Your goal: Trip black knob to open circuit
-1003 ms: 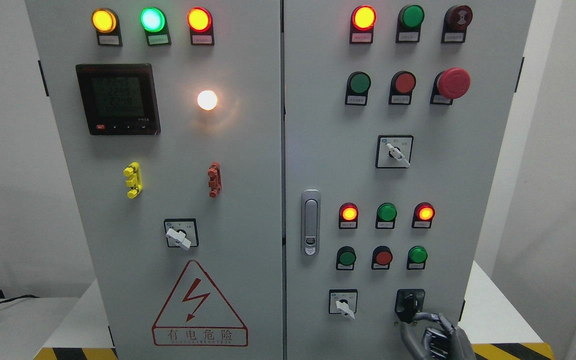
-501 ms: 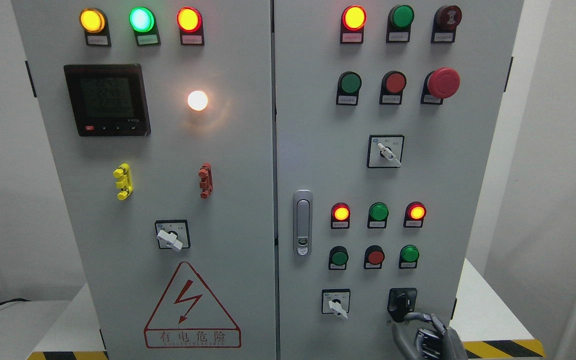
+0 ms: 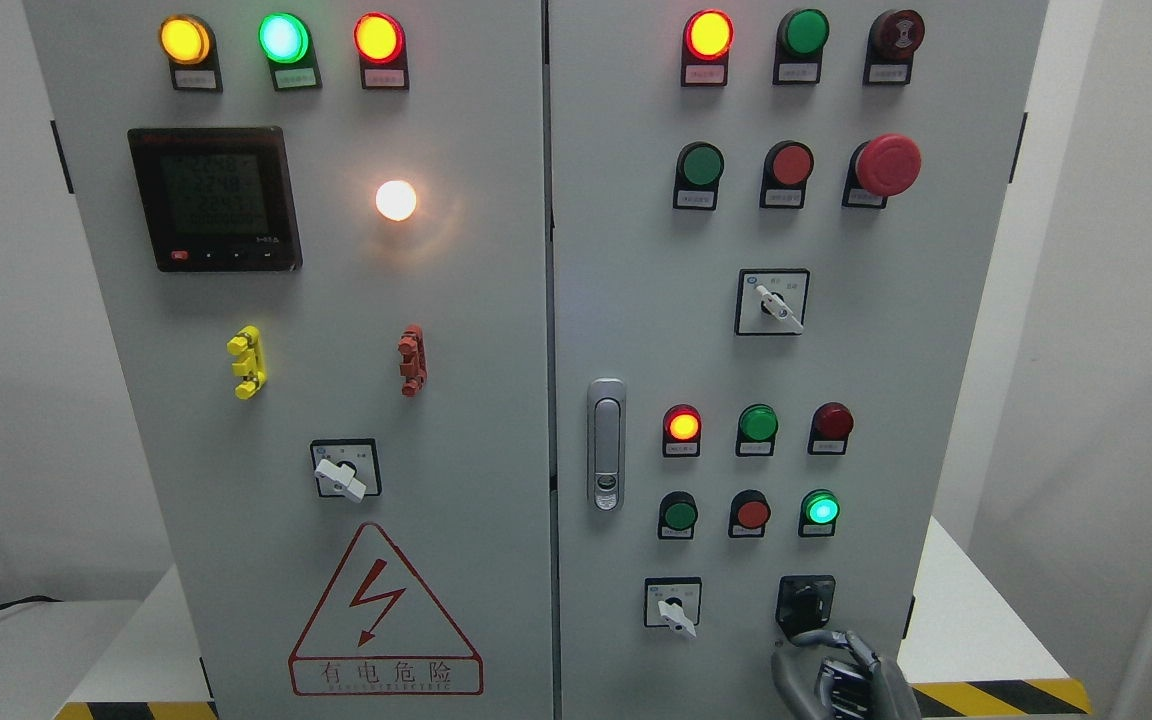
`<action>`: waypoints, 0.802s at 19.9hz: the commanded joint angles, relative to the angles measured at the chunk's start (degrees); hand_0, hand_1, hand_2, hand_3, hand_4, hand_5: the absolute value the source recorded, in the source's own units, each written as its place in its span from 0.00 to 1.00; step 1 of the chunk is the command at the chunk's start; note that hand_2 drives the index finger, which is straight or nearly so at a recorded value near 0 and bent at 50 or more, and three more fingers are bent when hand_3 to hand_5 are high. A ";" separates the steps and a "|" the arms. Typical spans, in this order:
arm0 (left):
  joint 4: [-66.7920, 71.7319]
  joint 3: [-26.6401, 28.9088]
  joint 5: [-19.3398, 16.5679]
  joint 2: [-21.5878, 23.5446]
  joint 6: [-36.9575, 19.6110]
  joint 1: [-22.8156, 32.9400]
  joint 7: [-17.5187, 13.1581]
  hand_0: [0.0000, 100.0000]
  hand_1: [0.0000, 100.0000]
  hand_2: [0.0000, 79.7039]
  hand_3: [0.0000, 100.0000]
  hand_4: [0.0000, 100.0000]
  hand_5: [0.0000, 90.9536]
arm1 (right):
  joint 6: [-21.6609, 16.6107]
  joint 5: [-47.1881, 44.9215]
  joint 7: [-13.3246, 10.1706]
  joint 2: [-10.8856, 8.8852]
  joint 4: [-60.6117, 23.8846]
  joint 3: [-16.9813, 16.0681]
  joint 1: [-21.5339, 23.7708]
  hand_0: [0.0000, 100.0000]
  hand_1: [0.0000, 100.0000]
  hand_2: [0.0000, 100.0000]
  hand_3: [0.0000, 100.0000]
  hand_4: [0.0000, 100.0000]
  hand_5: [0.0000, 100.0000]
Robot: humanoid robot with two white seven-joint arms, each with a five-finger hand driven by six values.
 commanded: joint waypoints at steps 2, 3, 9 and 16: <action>0.00 0.00 -1.76 0.01 0.03 0.00 0.03 0.12 0.39 0.00 0.00 0.00 0.00 | -0.11 1.32 -0.41 0.96 0.17 0.24 -0.12 0.25 0.68 0.43 1.00 1.00 0.96; 0.00 0.00 -1.76 0.01 0.03 0.00 0.03 0.12 0.39 0.00 0.00 0.00 0.00 | -0.11 1.32 -0.41 0.96 0.17 0.24 -0.12 0.25 0.68 0.43 1.00 1.00 0.96; 0.00 0.00 -1.76 0.01 0.03 0.00 0.03 0.12 0.39 0.00 0.00 0.00 0.00 | -0.11 1.40 -0.41 1.05 0.35 -0.38 -0.03 0.25 0.68 0.43 1.00 1.00 0.96; 0.00 0.00 -1.76 0.01 0.03 0.00 0.03 0.12 0.39 0.00 0.00 0.00 0.00 | -0.20 1.40 -0.14 1.05 0.88 -2.31 0.14 0.25 0.68 0.42 1.00 1.00 0.96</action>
